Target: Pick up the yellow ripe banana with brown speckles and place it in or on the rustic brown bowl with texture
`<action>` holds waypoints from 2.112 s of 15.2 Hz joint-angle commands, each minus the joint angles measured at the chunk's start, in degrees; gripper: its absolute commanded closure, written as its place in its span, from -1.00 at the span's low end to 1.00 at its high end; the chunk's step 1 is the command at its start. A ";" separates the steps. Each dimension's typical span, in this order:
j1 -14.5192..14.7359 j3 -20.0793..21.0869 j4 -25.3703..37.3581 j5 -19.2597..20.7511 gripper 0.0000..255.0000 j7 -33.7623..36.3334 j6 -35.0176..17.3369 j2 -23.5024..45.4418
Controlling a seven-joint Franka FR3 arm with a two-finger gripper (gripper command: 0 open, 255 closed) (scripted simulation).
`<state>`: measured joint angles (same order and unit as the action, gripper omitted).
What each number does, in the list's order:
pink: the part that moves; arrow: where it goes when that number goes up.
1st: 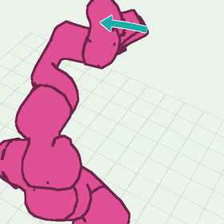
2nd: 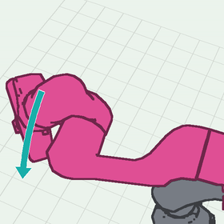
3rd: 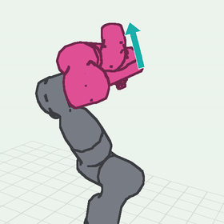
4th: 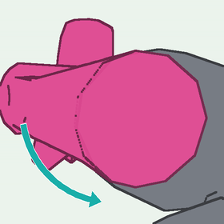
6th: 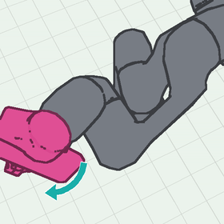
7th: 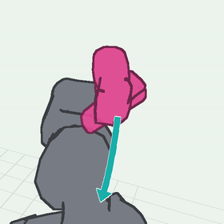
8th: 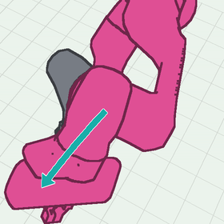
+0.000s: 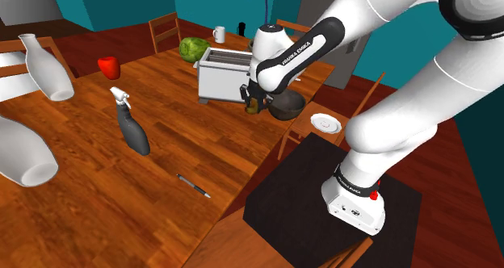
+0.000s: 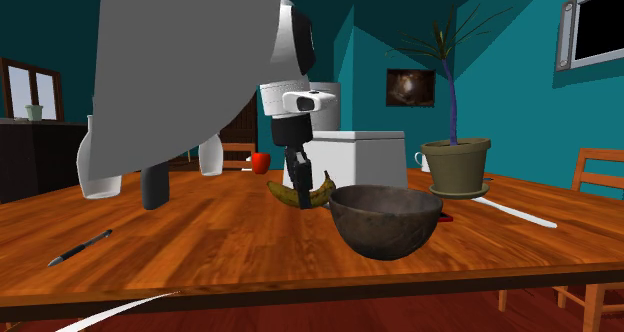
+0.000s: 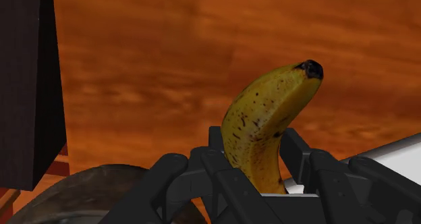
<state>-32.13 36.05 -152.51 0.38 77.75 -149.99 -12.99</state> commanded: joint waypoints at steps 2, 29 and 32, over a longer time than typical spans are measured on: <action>1.25 -1.19 0.61 -2.27 1.00 -1.96 2.80 -2.45; 2.76 -17.07 -1.19 -7.03 1.00 -20.48 17.95 -19.85; 1.13 -21.07 -3.49 -5.99 1.00 -25.29 17.23 -21.39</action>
<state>-30.45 16.56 -155.19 -5.98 54.38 -132.82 -33.49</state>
